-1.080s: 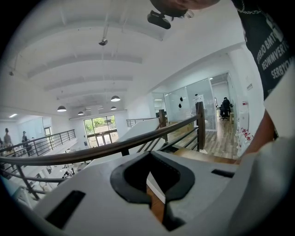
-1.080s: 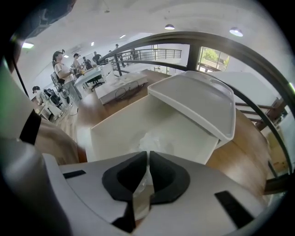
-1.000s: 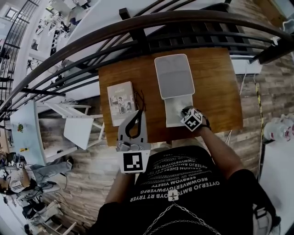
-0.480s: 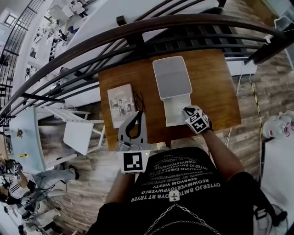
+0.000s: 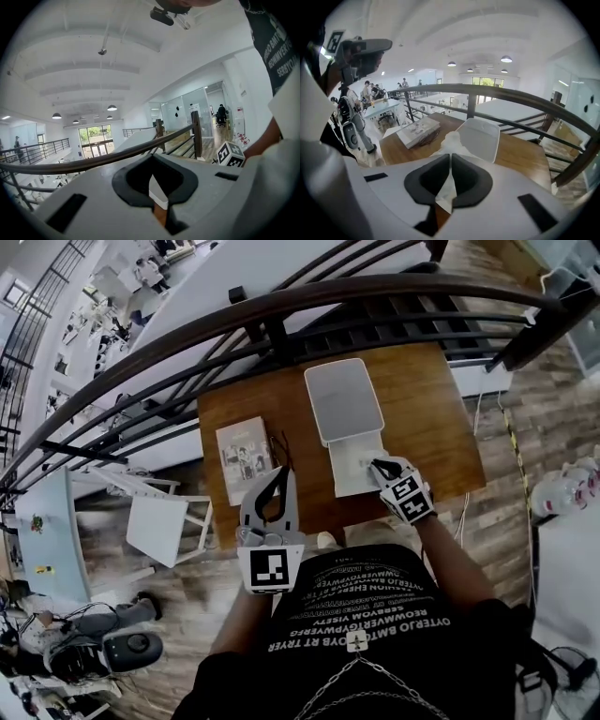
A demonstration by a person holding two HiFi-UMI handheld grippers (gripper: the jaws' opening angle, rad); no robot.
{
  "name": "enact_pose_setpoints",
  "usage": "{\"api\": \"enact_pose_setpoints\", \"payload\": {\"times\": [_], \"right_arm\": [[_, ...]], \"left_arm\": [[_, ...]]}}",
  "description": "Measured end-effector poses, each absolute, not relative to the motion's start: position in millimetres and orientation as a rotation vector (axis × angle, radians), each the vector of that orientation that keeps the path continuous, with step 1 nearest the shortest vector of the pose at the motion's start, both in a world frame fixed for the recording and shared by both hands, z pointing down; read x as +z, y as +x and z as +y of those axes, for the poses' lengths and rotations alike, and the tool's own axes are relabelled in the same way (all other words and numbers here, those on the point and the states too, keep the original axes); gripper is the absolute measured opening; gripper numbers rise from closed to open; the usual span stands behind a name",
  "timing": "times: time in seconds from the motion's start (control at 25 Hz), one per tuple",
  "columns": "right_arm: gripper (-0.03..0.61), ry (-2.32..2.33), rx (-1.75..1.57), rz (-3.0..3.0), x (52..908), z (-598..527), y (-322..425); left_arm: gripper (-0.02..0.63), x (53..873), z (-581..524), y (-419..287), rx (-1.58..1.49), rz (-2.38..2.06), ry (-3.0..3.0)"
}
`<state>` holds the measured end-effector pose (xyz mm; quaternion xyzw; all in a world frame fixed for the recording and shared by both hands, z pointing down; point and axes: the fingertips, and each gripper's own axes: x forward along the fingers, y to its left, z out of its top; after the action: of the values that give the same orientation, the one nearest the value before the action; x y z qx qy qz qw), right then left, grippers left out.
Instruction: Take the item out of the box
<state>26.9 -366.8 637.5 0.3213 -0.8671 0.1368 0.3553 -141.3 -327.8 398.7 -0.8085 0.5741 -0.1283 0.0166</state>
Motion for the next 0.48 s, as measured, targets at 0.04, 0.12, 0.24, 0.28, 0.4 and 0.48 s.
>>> {"api": "enact_pose_setpoints", "payload": {"times": [0.04, 0.12, 0.24, 0.28, 0.4, 0.48], "right_arm": [[0.015, 0.840, 0.345, -2.256, 628.3, -364.6, 24.2], [0.015, 0.859, 0.322, -2.285, 609.9, -361.5, 19.9], [0.015, 0.893, 0.297, -2.333, 583.1, -358.0, 14.1], [0.015, 0.906, 0.291, -2.351, 574.3, -356.4, 12.3], [0.014, 0.938, 0.258, -2.402, 546.9, -349.3, 7.9], [0.015, 0.956, 0.231, -2.426, 530.2, -342.8, 6.6]], "left_arm": [[0.006, 398.6, -325.3, -142.2, -0.402, 1.779, -2.516], [0.006, 397.3, -321.6, -143.1, -0.406, 1.760, -2.517], [0.006, 394.3, -317.0, -143.8, -0.395, 1.742, -2.521], [0.006, 393.9, -315.0, -144.2, -0.391, 1.742, -2.525], [0.006, 393.2, -306.4, -145.2, -0.389, 1.744, -2.539], [0.006, 393.2, -299.3, -145.9, -0.393, 1.747, -2.547]]}}
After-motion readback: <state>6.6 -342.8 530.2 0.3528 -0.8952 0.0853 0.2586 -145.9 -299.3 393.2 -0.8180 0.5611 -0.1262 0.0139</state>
